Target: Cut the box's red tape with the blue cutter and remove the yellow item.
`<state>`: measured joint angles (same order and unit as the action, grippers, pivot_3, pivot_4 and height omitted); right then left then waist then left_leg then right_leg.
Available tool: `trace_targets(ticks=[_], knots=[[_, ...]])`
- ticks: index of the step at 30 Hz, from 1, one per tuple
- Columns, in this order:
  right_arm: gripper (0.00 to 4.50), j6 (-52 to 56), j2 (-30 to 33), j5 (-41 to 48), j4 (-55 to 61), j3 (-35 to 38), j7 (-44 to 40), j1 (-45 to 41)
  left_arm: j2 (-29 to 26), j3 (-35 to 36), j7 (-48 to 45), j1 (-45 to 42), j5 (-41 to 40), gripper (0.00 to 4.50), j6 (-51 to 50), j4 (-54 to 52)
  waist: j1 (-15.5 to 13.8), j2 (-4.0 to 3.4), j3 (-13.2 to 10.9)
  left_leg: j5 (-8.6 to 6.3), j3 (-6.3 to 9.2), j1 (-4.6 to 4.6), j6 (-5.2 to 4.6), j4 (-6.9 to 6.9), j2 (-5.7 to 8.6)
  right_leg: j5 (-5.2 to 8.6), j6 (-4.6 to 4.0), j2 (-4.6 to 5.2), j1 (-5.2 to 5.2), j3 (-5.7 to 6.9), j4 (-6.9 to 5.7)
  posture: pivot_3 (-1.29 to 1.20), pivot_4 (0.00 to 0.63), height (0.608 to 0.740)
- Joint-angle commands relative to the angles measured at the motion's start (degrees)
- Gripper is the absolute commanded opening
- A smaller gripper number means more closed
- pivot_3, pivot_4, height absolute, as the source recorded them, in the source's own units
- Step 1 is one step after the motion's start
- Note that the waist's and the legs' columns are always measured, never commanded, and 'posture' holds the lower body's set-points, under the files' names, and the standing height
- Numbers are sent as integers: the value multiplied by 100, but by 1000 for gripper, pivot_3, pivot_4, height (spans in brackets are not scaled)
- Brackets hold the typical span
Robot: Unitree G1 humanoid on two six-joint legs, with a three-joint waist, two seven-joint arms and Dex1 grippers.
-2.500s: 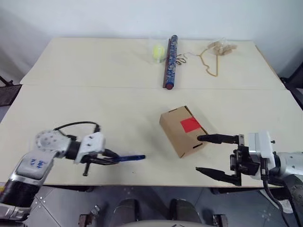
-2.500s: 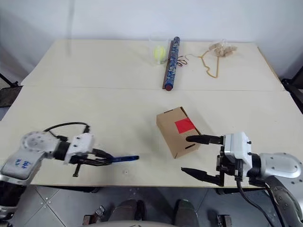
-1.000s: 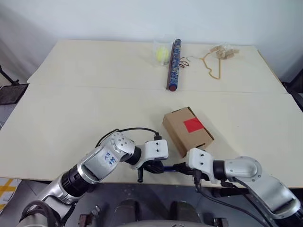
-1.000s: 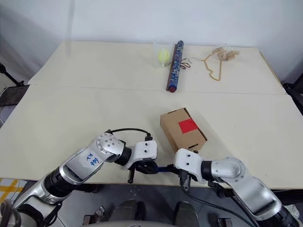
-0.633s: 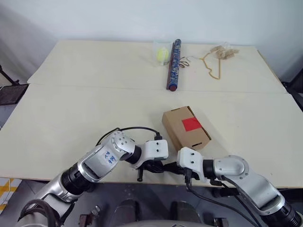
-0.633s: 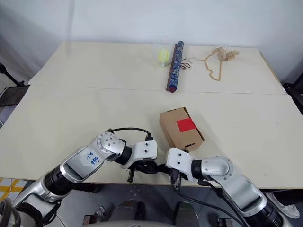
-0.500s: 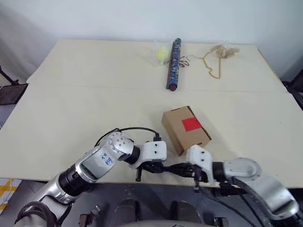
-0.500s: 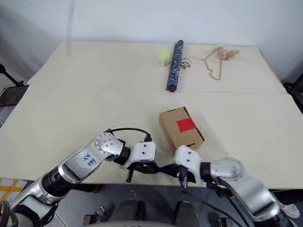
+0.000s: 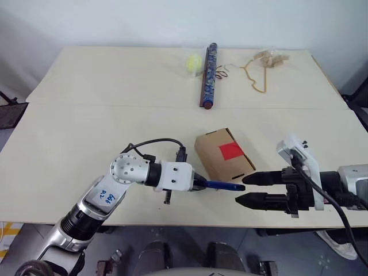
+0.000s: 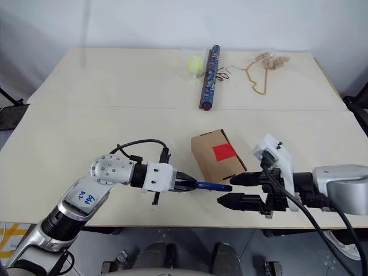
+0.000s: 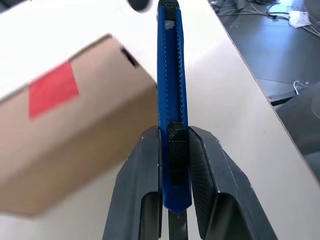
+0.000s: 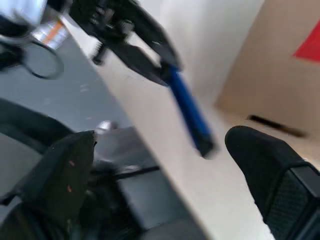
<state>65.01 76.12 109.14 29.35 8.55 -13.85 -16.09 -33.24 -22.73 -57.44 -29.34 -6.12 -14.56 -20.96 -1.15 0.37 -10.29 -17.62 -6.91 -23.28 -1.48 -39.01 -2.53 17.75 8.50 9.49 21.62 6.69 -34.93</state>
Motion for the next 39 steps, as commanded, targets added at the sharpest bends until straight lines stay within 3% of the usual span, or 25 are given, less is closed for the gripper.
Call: trace_targets(ticks=[1,9,15,18,25,39], knots=[[4440,-355,-153,386,-229,-619,457,-347,178,-80,-2,-101,-42,426,-74,-264,-8,6,-4,-1,-1,-1,-1,-2,1,-1,2,0,0,-1,0,0,150,740],[4440,-318,-466,386,-477,-1337,895,-759,315,-165,4,-192,101,426,-55,-169,-34,9,-6,-1,-2,-8,-3,-10,0,-5,10,0,3,-4,21,0,150,740],[4440,-239,-500,386,-623,-1471,1112,-761,411,-179,-2,-208,167,426,11,-121,-27,9,-6,-1,-3,-9,-3,-10,-2,-5,9,0,7,-3,19,0,150,740],[3828,-201,-561,386,-679,-1501,1182,-801,452,-189,-14,-199,188,426,62,-95,-28,9,-6,-1,-3,-9,-3,-10,-3,-5,9,0,7,-3,20,0,150,740],[1518,-135,-818,386,-873,-1455,1367,-907,493,-223,-36,-185,212,426,158,-49,-29,9,-6,-1,-3,-9,-3,-10,-3,-5,9,0,8,-2,19,0,150,740],[1518,116,-725,386,-845,-1589,1190,-852,577,-234,89,-233,349,426,168,-4,-29,9,-6,-2,-3,-12,-4,-10,-3,-5,9,0,8,-2,19,0,150,740]])
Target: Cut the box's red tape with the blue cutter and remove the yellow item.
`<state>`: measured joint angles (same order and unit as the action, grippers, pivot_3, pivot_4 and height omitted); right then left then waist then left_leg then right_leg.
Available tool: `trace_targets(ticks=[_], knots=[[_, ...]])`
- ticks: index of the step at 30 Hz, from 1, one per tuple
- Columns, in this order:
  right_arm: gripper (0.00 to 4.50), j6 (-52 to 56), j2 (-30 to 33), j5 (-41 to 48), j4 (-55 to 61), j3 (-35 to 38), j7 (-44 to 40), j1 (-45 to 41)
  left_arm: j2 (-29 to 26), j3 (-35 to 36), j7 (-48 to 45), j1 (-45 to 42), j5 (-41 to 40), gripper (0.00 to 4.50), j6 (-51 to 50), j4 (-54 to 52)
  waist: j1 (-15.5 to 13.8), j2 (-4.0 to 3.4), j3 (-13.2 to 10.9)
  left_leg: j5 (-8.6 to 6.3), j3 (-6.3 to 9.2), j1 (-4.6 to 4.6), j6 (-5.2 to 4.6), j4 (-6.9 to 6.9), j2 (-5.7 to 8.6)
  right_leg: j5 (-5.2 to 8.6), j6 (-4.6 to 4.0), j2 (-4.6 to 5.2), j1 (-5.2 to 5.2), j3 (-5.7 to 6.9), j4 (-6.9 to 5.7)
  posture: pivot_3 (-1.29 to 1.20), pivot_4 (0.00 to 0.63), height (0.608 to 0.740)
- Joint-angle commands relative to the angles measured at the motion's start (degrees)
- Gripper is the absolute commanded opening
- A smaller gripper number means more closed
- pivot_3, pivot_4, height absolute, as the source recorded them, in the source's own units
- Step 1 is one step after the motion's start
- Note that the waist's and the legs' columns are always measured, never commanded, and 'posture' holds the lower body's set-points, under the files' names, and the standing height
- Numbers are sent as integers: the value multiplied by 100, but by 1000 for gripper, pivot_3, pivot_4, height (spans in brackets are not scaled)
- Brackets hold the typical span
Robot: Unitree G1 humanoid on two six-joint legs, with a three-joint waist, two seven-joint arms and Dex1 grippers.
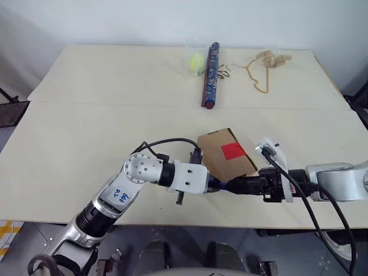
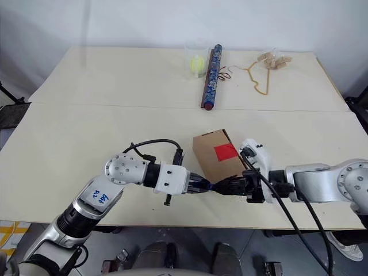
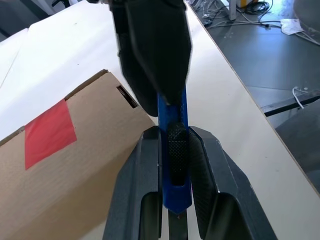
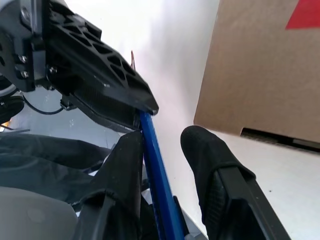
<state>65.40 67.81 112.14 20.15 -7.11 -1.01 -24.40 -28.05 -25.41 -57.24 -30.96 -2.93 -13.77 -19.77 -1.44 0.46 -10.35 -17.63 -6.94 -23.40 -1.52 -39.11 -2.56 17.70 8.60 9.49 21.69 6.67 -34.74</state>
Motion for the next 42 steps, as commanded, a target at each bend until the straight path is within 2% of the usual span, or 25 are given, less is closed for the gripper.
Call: trace_targets(ticks=[1,12,28,31,34,42], knots=[[1518,82,98,86,64,-31,-95,-24,65,34,73,-74,37,426,91,-119,-1,0,0,0,0,0,0,0,0,0,0,0,0,0,0,0,150,740],[1518,54,-192,86,-170,-5,49,-132,99,39,66,-77,69,426,95,-118,0,0,0,0,0,0,0,0,-1,0,0,0,0,1,1,0,150,740],[1518,70,-411,86,-376,394,119,132,89,34,34,-102,27,426,86,-100,-1,0,0,0,0,-1,-1,0,-1,0,0,0,0,1,0,0,150,740],[940,87,-395,86,-399,447,124,169,83,42,19,-105,16,426,87,-104,-2,0,0,-1,0,-2,-1,0,-1,0,0,0,0,1,1,0,150,740],[68,100,-391,86,-403,480,119,177,83,43,14,-107,9,426,86,-111,0,0,0,-1,0,-2,-1,0,-1,0,0,0,1,1,0,0,150,740],[81,129,-366,86,-353,451,37,185,112,57,37,-140,12,426,95,-94,-1,0,0,-1,0,-2,-1,0,-1,0,0,0,1,1,1,0,150,740]])
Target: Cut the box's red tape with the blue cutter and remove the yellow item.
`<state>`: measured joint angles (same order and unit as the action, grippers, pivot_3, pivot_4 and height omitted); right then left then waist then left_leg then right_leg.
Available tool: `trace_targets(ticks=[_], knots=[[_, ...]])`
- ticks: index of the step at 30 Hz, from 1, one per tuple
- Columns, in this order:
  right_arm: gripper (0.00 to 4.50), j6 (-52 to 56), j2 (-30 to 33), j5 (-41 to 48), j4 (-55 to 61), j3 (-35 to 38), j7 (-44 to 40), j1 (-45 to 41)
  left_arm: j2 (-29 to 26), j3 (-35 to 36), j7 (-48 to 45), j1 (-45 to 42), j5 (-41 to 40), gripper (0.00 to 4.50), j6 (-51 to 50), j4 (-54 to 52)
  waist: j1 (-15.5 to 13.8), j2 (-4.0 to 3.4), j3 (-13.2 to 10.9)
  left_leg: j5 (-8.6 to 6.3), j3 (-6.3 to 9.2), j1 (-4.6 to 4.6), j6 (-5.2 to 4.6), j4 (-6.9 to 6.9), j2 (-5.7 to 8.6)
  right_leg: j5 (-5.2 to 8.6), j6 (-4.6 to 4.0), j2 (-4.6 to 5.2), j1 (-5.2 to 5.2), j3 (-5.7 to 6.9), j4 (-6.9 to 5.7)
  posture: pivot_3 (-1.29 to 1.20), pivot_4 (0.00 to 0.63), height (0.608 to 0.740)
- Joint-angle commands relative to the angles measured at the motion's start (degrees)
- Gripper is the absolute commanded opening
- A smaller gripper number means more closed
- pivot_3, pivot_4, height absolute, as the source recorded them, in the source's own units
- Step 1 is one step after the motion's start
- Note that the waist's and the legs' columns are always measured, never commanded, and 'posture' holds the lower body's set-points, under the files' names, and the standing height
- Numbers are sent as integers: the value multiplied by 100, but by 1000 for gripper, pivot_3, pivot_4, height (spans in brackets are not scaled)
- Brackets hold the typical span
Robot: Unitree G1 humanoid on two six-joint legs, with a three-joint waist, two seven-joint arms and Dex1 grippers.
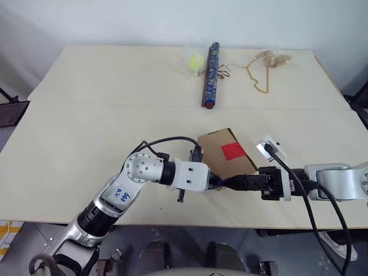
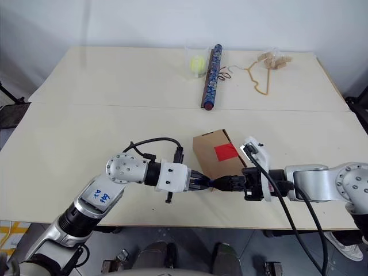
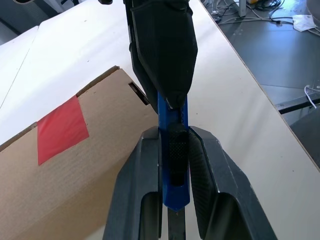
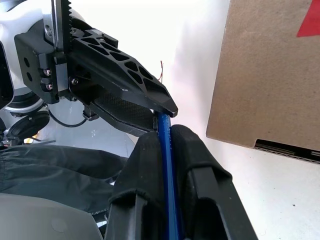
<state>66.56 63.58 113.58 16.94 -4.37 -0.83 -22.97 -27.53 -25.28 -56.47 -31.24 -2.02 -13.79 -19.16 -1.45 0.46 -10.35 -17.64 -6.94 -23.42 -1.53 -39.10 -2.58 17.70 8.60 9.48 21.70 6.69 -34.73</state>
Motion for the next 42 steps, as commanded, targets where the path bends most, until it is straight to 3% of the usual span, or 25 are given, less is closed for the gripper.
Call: trace_targets(ticks=[1,9,16,17,21,25,30,34,42], knots=[[81,20,74,-58,-14,169,-5,57,63,43,-34,-113,-74,426,93,-158,0,0,0,0,0,0,0,0,0,0,0,0,0,0,0,0,150,740],[81,-1,54,-58,22,108,-5,38,75,176,-101,-102,-309,426,-89,-193,1,0,0,0,0,0,0,0,0,0,0,0,0,0,0,0,150,740],[81,162,593,-58,90,572,-685,195,-451,1096,-655,178,-1448,2611,-590,-359,7,-1,0,0,0,-1,0,2,-2,0,0,0,4,0,-1,0,150,740],[81,173,700,-58,118,720,-843,304,-561,1279,-756,218,-1663,2899,-679,-350,7,-1,0,0,0,-1,0,2,-3,0,0,0,7,0,-1,0,150,740],[81,187,1128,-58,340,1767,-1602,1100,-972,1982,-1000,311,-2143,2899,-753,93,-11,-1,-1,0,1,-3,0,3,-2,0,0,-2,6,2,-1,0,150,740],[81,314,1277,-58,372,3313,-1916,2099,-911,2435,-784,138,-2514,2899,-1142,809,-23,0,-1,-2,2,-5,-3,2,1,-1,3,-2,-2,0,0,0,150,740],[81,519,1189,-58,454,4830,-1517,3263,-668,2331,-659,-116,-2485,1425,-1292,1422,-21,5,-4,-3,3,-6,-7,3,2,-5,8,-4,-6,0,2,0,150,740],[81,926,992,-433,373,6064,-964,4002,5,1845,-443,-633,-2207,153,-1206,1896,-127,7,-5,-4,5,-10,-7,6,8,-6,10,-4,-6,0,9,0,150,740],[81,455,1071,-1148,522,5687,-870,3598,716,1258,-263,-1419,-1675,49,-1080,2575,-85,10,-7,-3,0,-16,-10,7,40,-10,16,-4,3,-7,26,0,150,740]])
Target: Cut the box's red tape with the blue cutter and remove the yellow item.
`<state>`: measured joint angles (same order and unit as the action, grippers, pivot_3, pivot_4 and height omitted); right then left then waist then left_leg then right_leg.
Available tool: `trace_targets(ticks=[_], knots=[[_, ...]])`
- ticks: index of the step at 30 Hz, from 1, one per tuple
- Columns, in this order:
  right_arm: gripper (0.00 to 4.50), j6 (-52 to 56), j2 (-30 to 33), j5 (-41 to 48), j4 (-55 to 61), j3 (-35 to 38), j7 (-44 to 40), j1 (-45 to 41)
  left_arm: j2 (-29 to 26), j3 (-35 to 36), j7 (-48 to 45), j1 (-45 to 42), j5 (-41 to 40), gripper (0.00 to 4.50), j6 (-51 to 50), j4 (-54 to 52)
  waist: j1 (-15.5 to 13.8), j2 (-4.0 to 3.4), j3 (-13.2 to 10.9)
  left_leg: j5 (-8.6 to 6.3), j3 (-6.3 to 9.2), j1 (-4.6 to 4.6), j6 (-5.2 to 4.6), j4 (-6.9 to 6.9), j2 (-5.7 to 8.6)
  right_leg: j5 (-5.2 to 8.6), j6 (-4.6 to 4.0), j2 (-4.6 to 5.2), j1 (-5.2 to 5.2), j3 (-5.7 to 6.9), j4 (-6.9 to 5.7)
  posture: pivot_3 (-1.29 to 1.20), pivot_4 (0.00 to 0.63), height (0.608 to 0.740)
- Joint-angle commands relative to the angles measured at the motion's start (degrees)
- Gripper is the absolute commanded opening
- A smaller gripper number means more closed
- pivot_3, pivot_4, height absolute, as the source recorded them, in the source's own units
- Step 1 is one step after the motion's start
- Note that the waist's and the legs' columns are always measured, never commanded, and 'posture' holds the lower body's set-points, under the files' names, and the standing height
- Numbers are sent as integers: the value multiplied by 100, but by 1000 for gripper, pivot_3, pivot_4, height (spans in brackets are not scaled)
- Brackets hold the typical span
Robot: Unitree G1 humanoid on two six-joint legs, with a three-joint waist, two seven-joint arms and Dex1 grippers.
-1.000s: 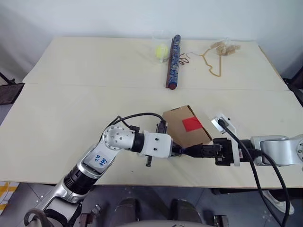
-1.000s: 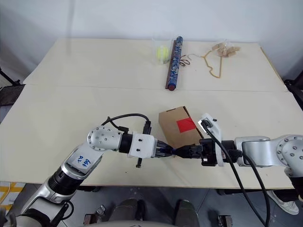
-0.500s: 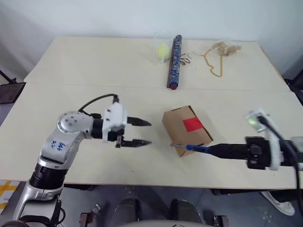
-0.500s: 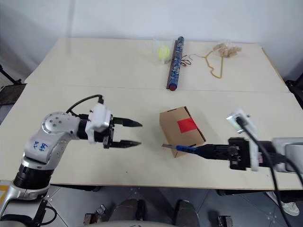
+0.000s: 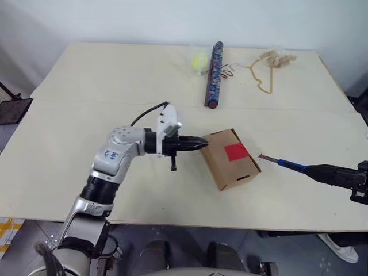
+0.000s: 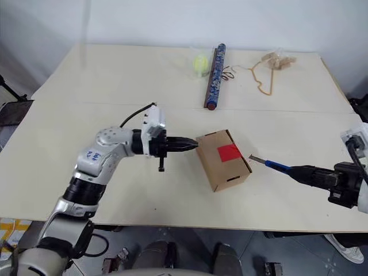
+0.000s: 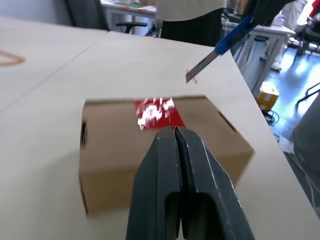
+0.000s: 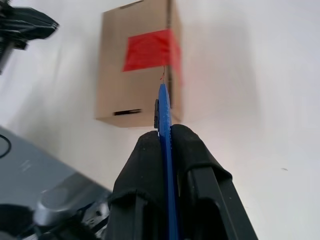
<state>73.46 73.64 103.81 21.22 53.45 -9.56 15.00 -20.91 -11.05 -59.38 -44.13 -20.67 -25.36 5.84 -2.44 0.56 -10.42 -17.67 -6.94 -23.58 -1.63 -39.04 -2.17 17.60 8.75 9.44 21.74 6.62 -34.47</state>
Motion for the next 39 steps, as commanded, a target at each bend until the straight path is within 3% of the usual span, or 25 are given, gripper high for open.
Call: trace_targets(ticks=[1,8,14,18,26,32,39], knots=[[81,-322,124,-203,113,-236,47,-345,108,-230,75,-184,238,49,-31,109,25,0,0,1,1,1,1,1,0,0,0,-1,0,1,-2,0,150,740],[81,-1078,1474,595,-3,-1895,1084,-1531,393,-769,621,-462,1094,49,-4,528,104,-2,-2,7,3,-2,-1,-4,2,-1,1,3,6,-4,-15,0,150,740],[81,-1677,1889,919,-34,-3139,1457,-2536,777,-767,971,-655,1303,49,-160,880,83,2,-4,6,7,-27,-1,-8,-21,-2,4,5,20,2,-7,0,150,740],[81,-1842,1730,919,-13,-3962,1720,-3408,813,-769,1068,-707,1399,49,-250,921,87,3,-4,8,1,-70,-5,-18,7,-18,24,5,64,-2,-25,0,150,740],[81,-1423,1035,346,-194,-5154,2010,-4867,793,-820,1006,-631,1413,49,-484,742,95,3,-4,12,-2,-70,-5,-21,7,-19,22,6,69,-4,-32,0,150,740],[81,-1079,447,-87,-305,-5453,2068,-5232,739,-984,964,-600,1509,49,-778,623,89,2,-4,13,-2,-69,-6,-21,6,-20,21,6,71,-1,-42,0,150,740],[81,-838,120,-462,-430,-5306,1974,-5175,675,-1085,946,-551,1577,49,-929,541,91,1,-3,14,-3,-68,-5,-21,8,-21,22,6,71,0,-48,0,150,740]])
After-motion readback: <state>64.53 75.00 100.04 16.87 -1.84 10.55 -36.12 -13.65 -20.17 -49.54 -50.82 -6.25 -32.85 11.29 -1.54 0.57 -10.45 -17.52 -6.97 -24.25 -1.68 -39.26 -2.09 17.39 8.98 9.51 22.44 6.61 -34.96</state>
